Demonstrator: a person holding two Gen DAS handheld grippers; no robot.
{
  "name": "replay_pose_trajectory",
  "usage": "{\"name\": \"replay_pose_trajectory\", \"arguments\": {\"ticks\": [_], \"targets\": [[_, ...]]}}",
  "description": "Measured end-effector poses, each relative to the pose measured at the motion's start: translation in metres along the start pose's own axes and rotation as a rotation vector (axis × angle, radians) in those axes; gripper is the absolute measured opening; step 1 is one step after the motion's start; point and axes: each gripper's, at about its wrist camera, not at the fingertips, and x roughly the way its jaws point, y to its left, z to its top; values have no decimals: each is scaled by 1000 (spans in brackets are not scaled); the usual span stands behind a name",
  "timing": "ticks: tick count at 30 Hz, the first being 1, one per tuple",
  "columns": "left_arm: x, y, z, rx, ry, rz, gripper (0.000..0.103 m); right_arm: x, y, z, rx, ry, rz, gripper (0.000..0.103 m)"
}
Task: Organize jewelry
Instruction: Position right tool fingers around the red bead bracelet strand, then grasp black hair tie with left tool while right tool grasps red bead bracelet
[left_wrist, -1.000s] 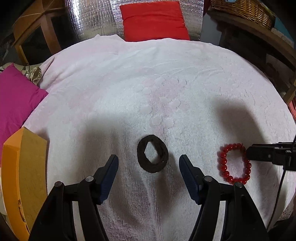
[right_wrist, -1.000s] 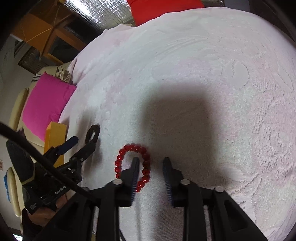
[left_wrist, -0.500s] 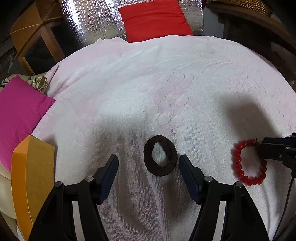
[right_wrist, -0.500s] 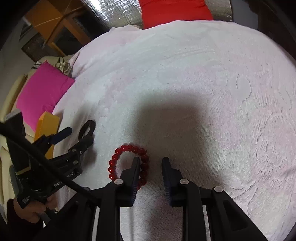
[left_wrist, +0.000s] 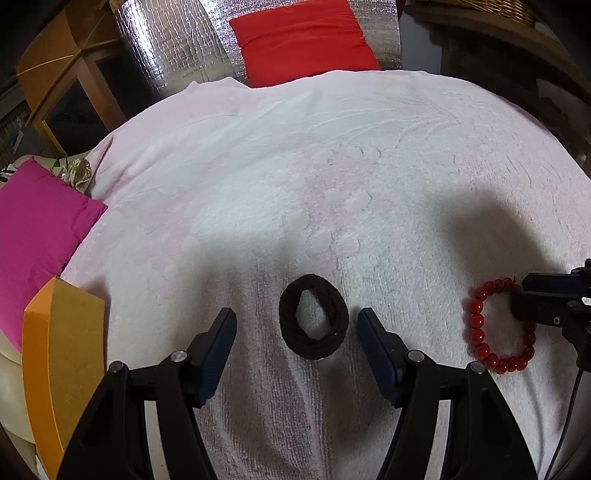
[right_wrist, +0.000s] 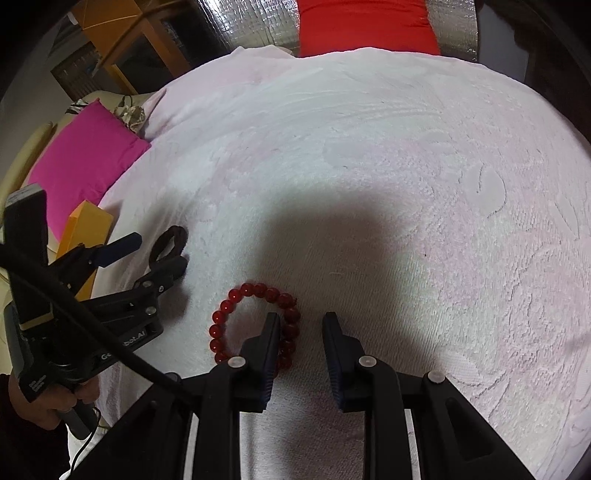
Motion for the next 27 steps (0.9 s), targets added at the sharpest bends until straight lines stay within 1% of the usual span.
{"name": "replay_pose_trajectory", "arguments": {"ticks": [10,12,14,27], "targets": [[5,4,0,-43,-10,-48,68,0,0,-1,-3,-2,6,27],[5,4,-1,-53,-14,-65,64,0,-1,-1,-2,-3,9,27],[6,7,-3,-66,-17,-84,62,-1,-1,-2,-5,-5,8,27],[13,20,-4,-150,-2,-160,62,-2,1,-2,-11,-9,8,26]]}}
